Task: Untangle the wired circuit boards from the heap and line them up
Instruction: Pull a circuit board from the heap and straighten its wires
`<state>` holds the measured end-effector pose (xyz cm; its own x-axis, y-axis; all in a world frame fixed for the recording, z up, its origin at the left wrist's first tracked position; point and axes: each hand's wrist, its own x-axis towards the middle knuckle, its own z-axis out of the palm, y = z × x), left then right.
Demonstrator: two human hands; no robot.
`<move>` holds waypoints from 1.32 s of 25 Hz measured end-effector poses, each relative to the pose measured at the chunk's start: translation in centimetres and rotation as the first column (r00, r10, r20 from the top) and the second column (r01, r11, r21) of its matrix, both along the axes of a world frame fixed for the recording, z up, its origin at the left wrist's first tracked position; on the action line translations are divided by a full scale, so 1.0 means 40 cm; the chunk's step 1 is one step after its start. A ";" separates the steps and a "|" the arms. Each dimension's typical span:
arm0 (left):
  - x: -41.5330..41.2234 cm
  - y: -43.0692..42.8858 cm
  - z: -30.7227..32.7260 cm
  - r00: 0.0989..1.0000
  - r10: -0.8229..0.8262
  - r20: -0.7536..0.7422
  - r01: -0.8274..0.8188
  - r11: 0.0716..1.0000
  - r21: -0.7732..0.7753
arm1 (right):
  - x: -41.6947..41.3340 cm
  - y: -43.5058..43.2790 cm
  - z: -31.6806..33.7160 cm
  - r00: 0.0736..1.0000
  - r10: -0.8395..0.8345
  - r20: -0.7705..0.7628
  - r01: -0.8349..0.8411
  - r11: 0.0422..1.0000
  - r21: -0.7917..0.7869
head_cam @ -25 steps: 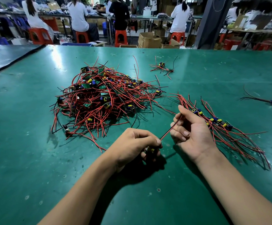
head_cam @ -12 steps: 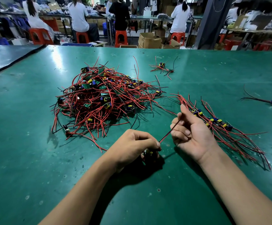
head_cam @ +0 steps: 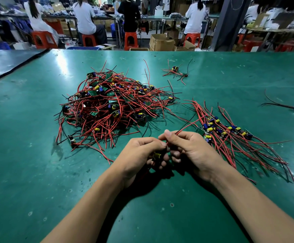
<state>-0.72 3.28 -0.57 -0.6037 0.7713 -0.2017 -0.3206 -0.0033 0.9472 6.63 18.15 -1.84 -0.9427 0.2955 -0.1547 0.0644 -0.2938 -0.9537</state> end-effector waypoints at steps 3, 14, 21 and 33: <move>-0.001 -0.004 0.006 1.000 0.012 0.025 -0.012 1.000 -0.003 | 0.005 0.027 0.001 1.000 -0.017 -0.008 0.017 1.000 0.019; 0.003 -0.006 0.015 0.989 -0.127 -0.081 0.123 0.991 -0.061 | -0.015 0.046 0.033 0.917 -0.398 -0.009 0.379 0.880 -0.288; 0.000 -0.006 0.010 0.973 -0.200 -0.119 0.193 0.979 -0.068 | -0.008 0.055 0.055 0.925 -0.370 0.082 0.342 0.722 -0.601; -0.005 0.008 0.001 0.998 -0.066 -0.003 0.066 0.998 0.016 | -0.005 0.042 0.029 0.935 -0.352 -0.043 0.333 0.913 -0.235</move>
<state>-0.90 3.59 -0.53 -0.5521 0.8124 -0.1875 -0.3184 0.0024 0.9480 6.44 19.81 -0.68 -0.8019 0.5699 -0.1793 -0.1539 -0.4869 -0.8598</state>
